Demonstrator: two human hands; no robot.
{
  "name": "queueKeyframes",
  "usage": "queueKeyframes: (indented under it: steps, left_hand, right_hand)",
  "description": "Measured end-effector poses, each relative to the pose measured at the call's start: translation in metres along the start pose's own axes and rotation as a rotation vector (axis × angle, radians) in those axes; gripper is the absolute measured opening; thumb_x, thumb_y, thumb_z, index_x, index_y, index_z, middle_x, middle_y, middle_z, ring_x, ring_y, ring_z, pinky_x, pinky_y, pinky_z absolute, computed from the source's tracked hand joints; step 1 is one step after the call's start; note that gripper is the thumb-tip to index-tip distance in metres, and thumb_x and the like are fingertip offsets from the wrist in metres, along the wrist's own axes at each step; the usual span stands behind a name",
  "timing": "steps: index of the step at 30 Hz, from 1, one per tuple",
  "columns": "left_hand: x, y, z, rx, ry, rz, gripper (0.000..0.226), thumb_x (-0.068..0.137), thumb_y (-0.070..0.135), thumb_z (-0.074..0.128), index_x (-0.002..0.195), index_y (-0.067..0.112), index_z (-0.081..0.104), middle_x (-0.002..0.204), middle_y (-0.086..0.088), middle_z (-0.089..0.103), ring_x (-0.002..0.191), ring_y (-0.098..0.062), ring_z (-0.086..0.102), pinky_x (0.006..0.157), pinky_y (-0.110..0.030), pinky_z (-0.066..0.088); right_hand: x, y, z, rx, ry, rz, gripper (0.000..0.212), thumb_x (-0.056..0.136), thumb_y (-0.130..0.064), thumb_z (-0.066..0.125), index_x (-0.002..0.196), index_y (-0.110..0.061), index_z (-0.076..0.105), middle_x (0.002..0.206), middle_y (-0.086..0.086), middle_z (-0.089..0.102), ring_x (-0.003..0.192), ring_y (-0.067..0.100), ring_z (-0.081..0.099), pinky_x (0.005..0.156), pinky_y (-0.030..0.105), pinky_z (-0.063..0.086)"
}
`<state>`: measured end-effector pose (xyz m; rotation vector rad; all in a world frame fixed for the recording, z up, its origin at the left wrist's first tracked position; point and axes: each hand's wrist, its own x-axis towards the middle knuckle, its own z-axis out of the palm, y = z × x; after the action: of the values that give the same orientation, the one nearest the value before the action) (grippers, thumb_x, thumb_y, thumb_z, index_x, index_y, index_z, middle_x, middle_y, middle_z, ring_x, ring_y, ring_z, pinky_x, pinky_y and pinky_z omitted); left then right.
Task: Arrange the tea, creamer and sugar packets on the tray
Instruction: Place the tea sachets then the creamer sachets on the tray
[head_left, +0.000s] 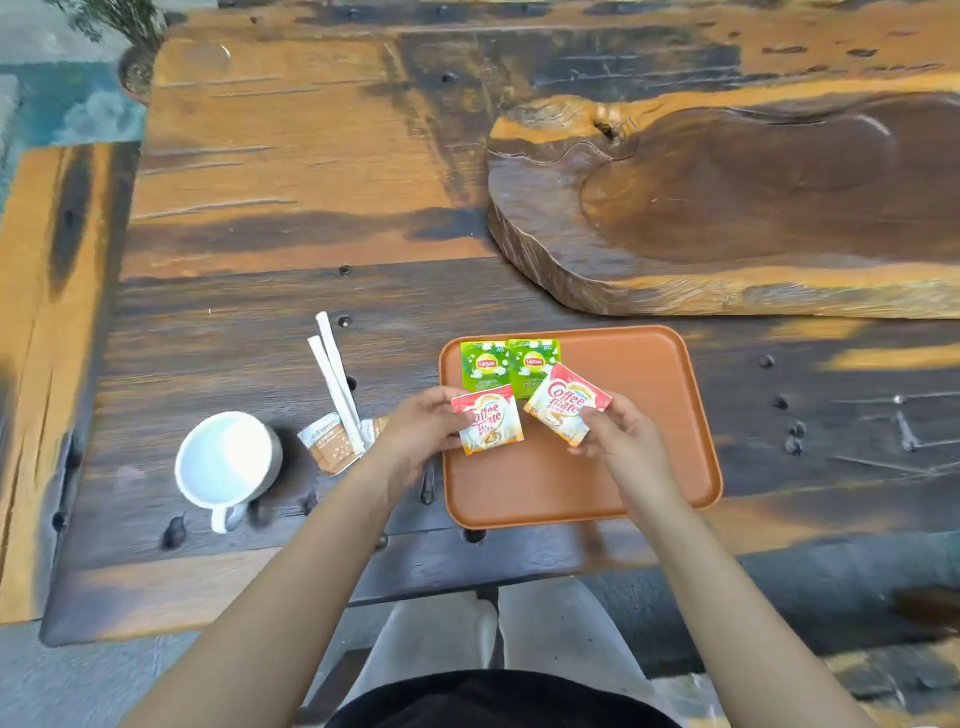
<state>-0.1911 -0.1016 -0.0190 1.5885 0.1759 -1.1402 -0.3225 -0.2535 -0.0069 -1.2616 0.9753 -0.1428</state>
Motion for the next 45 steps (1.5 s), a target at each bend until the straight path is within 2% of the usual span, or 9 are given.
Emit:
queueKeyframes:
  steps: [5, 9, 20, 23, 26, 30, 34, 39, 45]
  left_hand:
    - [0.000, -0.010, 0.023, -0.001, 0.059, -0.015, 0.019, 0.087, -0.006, 0.053, 0.102, 0.006, 0.057, 0.087, -0.006, 0.064, 0.072, -0.011, 0.061, 0.049, -0.011, 0.054]
    - [-0.003, -0.012, 0.034, 0.010, 0.061, -0.023, 0.019, 0.088, -0.008, 0.052, 0.088, 0.010, 0.058, 0.083, -0.004, 0.063, 0.071, -0.011, 0.061, 0.046, -0.011, 0.053]
    - [-0.011, -0.017, 0.039, -0.238, 0.175, -0.220, 0.021, 0.084, -0.011, 0.048, 0.100, 0.002, 0.056, 0.091, -0.013, 0.063, 0.076, -0.020, 0.062, 0.056, -0.027, 0.059]
    - [-0.013, -0.019, 0.042, -0.247, 0.183, -0.226, 0.017, 0.087, -0.005, 0.049, 0.087, 0.009, 0.058, 0.084, -0.008, 0.063, 0.074, -0.018, 0.062, 0.054, -0.023, 0.058]
    - [-0.013, -0.023, 0.046, -0.013, 0.202, -0.156, 0.017, 0.089, -0.002, 0.048, 0.095, 0.010, 0.057, 0.085, -0.008, 0.063, 0.071, -0.015, 0.059, 0.049, -0.020, 0.053]
    - [-0.006, -0.024, 0.045, 0.464, 0.255, -0.020, 0.019, 0.085, 0.002, 0.056, 0.087, 0.021, 0.055, 0.108, -0.011, 0.061, 0.091, -0.024, 0.058, 0.072, -0.034, 0.049]
    - [0.003, -0.022, 0.045, 0.892, 0.263, 0.064, 0.034, 0.088, 0.008, 0.052, 0.121, 0.007, 0.056, 0.123, -0.014, 0.063, 0.109, -0.030, 0.058, 0.075, -0.028, 0.040]
    - [0.007, -0.035, 0.046, 1.074, 0.317, 0.262, 0.040, 0.086, 0.008, 0.054, 0.126, 0.006, 0.054, 0.124, -0.017, 0.054, 0.116, -0.032, 0.050, 0.095, -0.037, 0.040]
    - [-0.002, -0.053, 0.051, 1.103, 0.488, 0.447, 0.036, 0.079, 0.014, 0.066, 0.114, 0.006, 0.063, 0.109, -0.016, 0.058, 0.105, -0.035, 0.051, 0.091, -0.042, 0.046]
  right_hand:
    - [0.005, 0.010, -0.030, -0.168, 0.041, -0.009, 0.016, 0.092, -0.005, 0.048, 0.099, -0.016, 0.058, 0.089, 0.004, 0.063, 0.069, 0.014, 0.057, 0.047, 0.014, 0.049]
    - [0.007, 0.014, -0.045, -0.207, 0.037, 0.000, 0.022, 0.090, -0.007, 0.053, 0.111, -0.014, 0.055, 0.084, 0.000, 0.063, 0.067, 0.010, 0.057, 0.045, 0.011, 0.045]
    - [0.005, 0.015, -0.051, -0.140, -0.021, 0.039, 0.018, 0.090, -0.005, 0.054, 0.105, -0.013, 0.055, 0.082, -0.004, 0.064, 0.073, 0.010, 0.060, 0.048, 0.011, 0.047]
    - [0.004, 0.016, -0.052, -0.140, -0.041, 0.055, 0.019, 0.090, -0.004, 0.053, 0.107, -0.011, 0.055, 0.081, -0.003, 0.063, 0.071, 0.008, 0.058, 0.046, 0.009, 0.046]
    - [0.005, 0.018, -0.054, -0.173, -0.053, 0.055, 0.017, 0.090, -0.003, 0.052, 0.105, -0.012, 0.055, 0.079, -0.003, 0.063, 0.070, 0.007, 0.058, 0.047, 0.010, 0.046]
    - [0.008, 0.022, -0.057, -0.261, -0.068, 0.033, 0.015, 0.090, -0.003, 0.052, 0.100, -0.015, 0.055, 0.074, -0.001, 0.060, 0.069, 0.011, 0.056, 0.053, 0.017, 0.046]
    - [0.013, 0.025, -0.057, -0.296, -0.088, 0.033, 0.016, 0.089, -0.004, 0.053, 0.096, -0.018, 0.056, 0.074, -0.003, 0.060, 0.070, 0.010, 0.056, 0.064, 0.025, 0.045]
    - [0.018, 0.022, -0.056, -0.310, -0.094, 0.009, 0.026, 0.089, -0.003, 0.054, 0.083, -0.029, 0.053, 0.075, -0.004, 0.061, 0.070, 0.011, 0.057, 0.066, 0.026, 0.045]
    - [0.023, 0.019, -0.055, -0.359, -0.091, -0.008, 0.026, 0.088, -0.005, 0.055, 0.082, -0.031, 0.053, 0.085, 0.009, 0.061, 0.077, 0.019, 0.055, 0.070, 0.031, 0.043]
